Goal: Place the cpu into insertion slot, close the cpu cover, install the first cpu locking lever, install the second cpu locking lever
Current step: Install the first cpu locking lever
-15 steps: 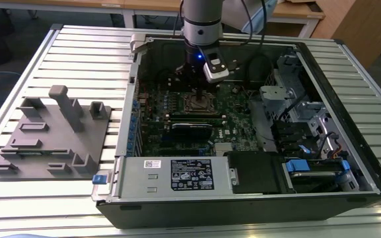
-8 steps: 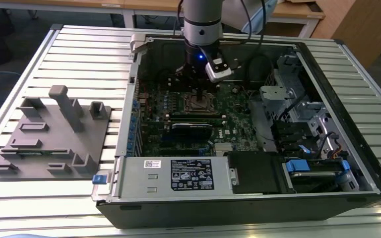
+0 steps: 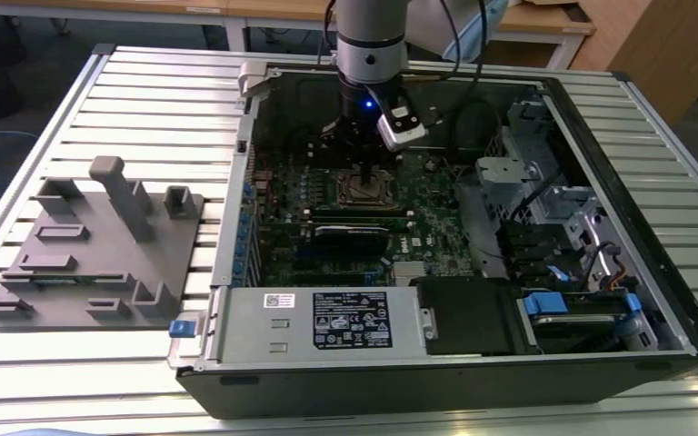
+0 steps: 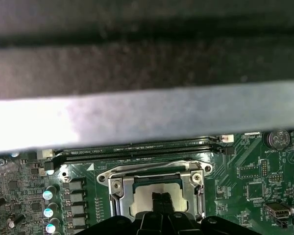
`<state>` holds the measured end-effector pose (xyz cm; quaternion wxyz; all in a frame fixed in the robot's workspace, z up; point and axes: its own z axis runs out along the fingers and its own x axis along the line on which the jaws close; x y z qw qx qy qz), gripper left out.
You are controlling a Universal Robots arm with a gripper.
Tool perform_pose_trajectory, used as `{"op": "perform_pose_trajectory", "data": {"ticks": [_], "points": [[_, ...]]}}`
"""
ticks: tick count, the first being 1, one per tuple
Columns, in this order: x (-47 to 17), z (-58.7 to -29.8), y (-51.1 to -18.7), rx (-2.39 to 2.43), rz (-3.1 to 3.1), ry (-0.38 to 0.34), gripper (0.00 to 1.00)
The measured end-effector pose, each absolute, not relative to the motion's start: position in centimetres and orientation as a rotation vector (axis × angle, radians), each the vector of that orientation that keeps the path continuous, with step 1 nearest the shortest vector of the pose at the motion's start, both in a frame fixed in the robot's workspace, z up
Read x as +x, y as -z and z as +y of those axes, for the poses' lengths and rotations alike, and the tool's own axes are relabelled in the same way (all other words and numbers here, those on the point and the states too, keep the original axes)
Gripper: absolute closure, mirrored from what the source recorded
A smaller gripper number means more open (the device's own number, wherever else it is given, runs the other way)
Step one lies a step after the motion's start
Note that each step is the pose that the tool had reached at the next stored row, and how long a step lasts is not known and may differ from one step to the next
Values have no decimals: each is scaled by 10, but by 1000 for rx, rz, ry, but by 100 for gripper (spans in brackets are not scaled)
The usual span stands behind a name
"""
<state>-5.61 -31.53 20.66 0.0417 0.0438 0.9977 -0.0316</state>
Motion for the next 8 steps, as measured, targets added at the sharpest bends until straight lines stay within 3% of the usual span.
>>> {"op": "perform_pose_trajectory", "data": {"ticks": [8], "points": [[-56, -315, -206, 133, 3086, 100, 90]]}}
